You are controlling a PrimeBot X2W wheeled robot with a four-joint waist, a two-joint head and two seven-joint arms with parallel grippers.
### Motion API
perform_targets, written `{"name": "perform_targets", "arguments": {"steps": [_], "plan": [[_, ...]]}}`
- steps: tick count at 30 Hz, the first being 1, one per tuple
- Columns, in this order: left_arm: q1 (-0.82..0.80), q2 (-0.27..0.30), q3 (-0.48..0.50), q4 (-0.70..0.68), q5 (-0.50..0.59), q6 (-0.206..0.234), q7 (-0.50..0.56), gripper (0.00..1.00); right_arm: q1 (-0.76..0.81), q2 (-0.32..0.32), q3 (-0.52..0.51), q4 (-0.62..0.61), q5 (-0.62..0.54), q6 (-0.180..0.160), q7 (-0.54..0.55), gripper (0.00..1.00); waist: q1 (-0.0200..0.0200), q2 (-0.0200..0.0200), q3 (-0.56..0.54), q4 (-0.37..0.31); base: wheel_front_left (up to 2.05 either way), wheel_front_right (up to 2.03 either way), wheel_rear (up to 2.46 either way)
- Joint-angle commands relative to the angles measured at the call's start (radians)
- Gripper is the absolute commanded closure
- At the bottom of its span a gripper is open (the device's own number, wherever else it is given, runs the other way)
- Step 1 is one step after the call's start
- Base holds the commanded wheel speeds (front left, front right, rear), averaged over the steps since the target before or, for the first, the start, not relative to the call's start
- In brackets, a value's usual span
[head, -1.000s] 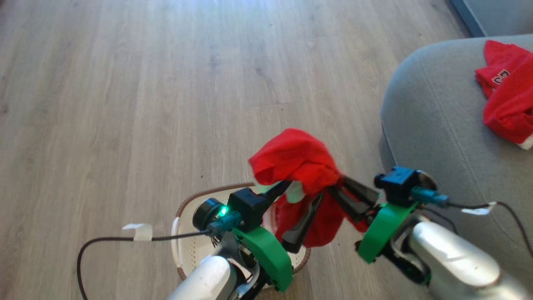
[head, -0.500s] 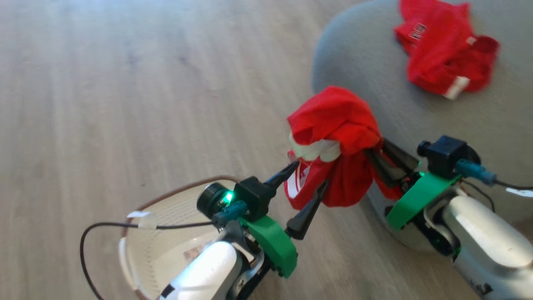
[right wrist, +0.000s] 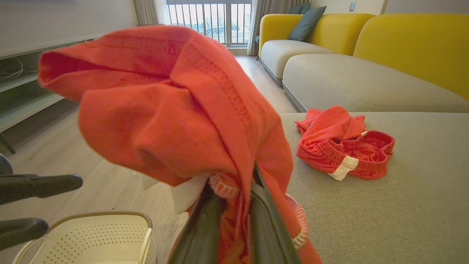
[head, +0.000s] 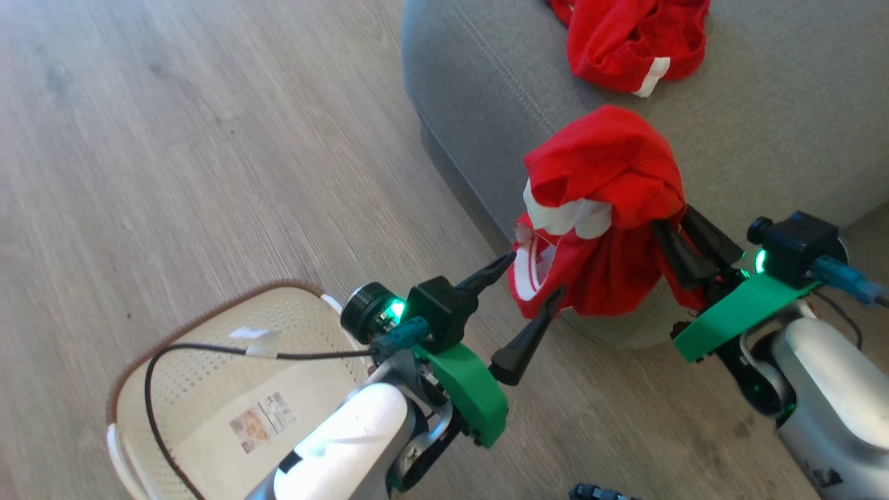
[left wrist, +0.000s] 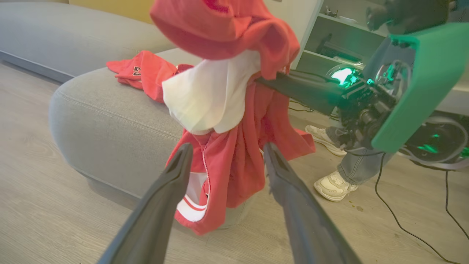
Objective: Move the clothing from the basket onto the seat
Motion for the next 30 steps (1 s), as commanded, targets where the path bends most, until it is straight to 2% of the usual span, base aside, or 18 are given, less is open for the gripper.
{"name": "perform_targets", "arguments": {"steps": [1, 5, 10, 14, 18, 20, 24, 27, 28, 30], "plan": [[-0.044, -0.007, 0.024, -0.029, 0.0, 0.006, 0.002, 0.0, -0.005, -0.005, -0.013, -0.041, -0.01, 0.0, -0.007, 1.0, -0.0001, 0.0, 0.023, -0.009, 0.0, 0.0, 0.0], [-0.069, -0.001, 0.02, -0.032, 0.009, 0.007, 0.021, 0.0, -0.007, 0.008, -0.061, -0.064, -0.014, 0.0, -0.007, 1.0, -0.0001, 0.0, 0.082, -0.006, 0.0, 0.0, 0.0], [-0.154, 0.015, 0.023, -0.049, 0.034, 0.003, 0.069, 0.0, -0.042, 0.024, -0.165, -0.102, -0.012, 0.0, -0.007, 1.0, -0.0001, 0.0, 0.227, 0.025, 0.0, 0.0, 0.0], [-0.276, 0.033, 0.045, -0.055, 0.064, -0.007, 0.107, 0.0, -0.123, 0.031, -0.248, -0.112, -0.002, 0.0, -0.007, 1.0, -0.0001, 0.0, 0.355, 0.052, 0.0, 0.0, 0.0], [-0.407, 0.044, 0.062, -0.057, 0.093, -0.024, 0.147, 0.0, -0.255, 0.011, -0.307, -0.072, 0.014, 0.0, -0.007, 1.0, -0.0001, 0.0, 0.474, 0.074, 0.0, 0.0, 0.0], [-0.487, 0.058, 0.069, -0.047, 0.112, -0.039, 0.17, 0.0, -0.391, -0.022, -0.332, -0.004, 0.028, 0.0, -0.007, 1.0, -0.0001, 0.0, 0.538, 0.088, 0.0, 0.0, 0.0], [-0.565, 0.076, 0.082, -0.035, 0.124, -0.052, 0.189, 0.0, -0.597, -0.09, -0.387, 0.122, 0.083, 0.0, 0.003, 1.0, -0.0001, 0.0, 0.592, 0.106, 0.0, 0.0, 0.0], [-0.601, 0.075, 0.087, -0.029, 0.124, -0.059, 0.188, 0.0, -0.728, -0.184, -0.417, 0.24, 0.091, 0.0, 0.066, 1.0, -0.0001, 0.0, 0.609, 0.126, 0.0, 0.0, 0.0], [-0.601, 0.075, 0.087, -0.029, 0.124, -0.059, 0.188, 0.0, -0.728, -0.184, -0.417, 0.24, 0.091, 0.0, 0.066, 1.0, -0.0001, 0.0, 0.609, 0.126, 0.0, 0.0, 0.0], [-0.62, 0.074, 0.086, -0.028, 0.127, -0.06, 0.191, 0.0, -0.804, -0.25, -0.464, 0.314, 0.079, 0.0, 0.092, 1.0, -0.0001, 0.0, 0.623, 0.137, 0.0, 0.0, 0.0]]}}
